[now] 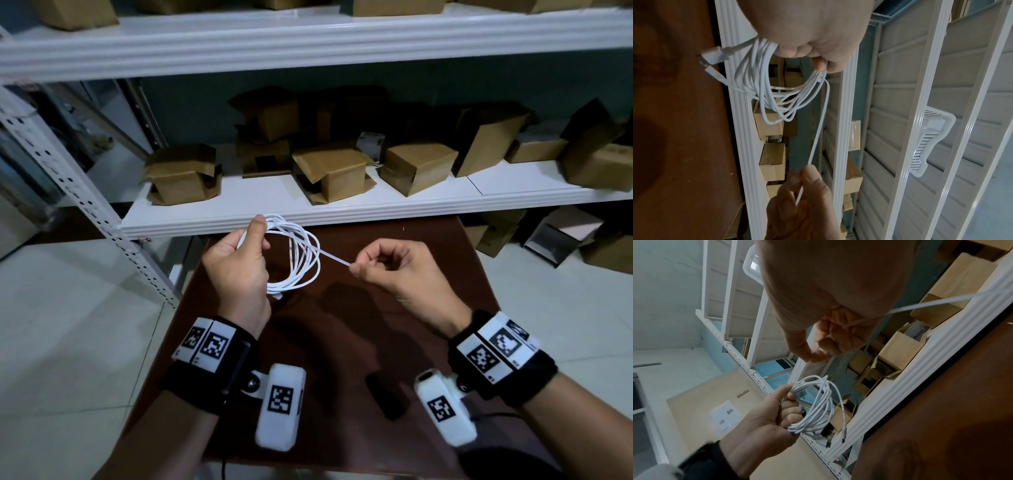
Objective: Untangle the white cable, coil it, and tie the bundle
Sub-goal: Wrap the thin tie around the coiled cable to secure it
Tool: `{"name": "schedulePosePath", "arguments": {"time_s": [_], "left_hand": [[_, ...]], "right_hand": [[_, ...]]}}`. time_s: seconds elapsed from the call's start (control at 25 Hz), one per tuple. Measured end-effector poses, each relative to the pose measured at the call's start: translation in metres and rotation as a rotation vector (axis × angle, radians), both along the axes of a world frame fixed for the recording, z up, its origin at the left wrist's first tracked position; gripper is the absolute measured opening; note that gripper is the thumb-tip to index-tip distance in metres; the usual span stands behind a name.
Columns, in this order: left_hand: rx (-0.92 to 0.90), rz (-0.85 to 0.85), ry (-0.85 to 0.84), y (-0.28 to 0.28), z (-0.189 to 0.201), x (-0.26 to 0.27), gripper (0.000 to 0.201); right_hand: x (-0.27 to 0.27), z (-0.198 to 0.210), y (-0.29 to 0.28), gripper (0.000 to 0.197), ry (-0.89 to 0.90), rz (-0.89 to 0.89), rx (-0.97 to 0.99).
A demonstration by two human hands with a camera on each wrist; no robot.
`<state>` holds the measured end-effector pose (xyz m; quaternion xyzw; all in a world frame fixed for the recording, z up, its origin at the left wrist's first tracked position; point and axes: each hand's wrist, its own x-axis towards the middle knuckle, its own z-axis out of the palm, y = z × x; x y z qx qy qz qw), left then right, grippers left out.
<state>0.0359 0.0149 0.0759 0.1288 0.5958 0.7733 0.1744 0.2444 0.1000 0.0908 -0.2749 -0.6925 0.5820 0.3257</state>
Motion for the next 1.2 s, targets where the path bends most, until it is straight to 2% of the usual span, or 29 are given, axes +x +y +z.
{"name": "schedulePosePath", "arguments": {"time_s": [0.08, 0.24, 0.52, 0.6, 0.8, 1.08, 1.2], "left_hand": [[-0.002, 0.000, -0.002, 0.000, 0.001, 0.000, 0.051], [0.001, 0.006, -0.012, -0.002, 0.003, -0.004, 0.052], [0.018, 0.039, -0.039, -0.003, 0.007, -0.009, 0.052], [0.026, 0.057, -0.041, -0.005, 0.010, -0.011, 0.049], [0.055, 0.141, -0.057, -0.009, 0.017, -0.025, 0.045], [0.029, 0.132, 0.107, -0.007, 0.012, -0.017, 0.046], [0.057, 0.152, 0.218, -0.008, 0.018, -0.009, 0.045]], "right_hand": [[0.001, 0.001, -0.001, 0.007, -0.015, 0.005, 0.010], [0.003, 0.002, -0.001, 0.005, -0.022, -0.019, 0.012], [0.004, -0.001, -0.001, 0.010, 0.040, 0.012, 0.057], [0.004, -0.001, -0.001, 0.016, 0.061, -0.003, 0.045], [0.008, 0.002, 0.001, 0.015, 0.068, -0.060, 0.095], [0.004, -0.015, -0.001, 0.020, -0.071, -0.059, 0.120], [-0.001, -0.023, -0.004, 0.020, -0.120, -0.012, 0.048]]}}
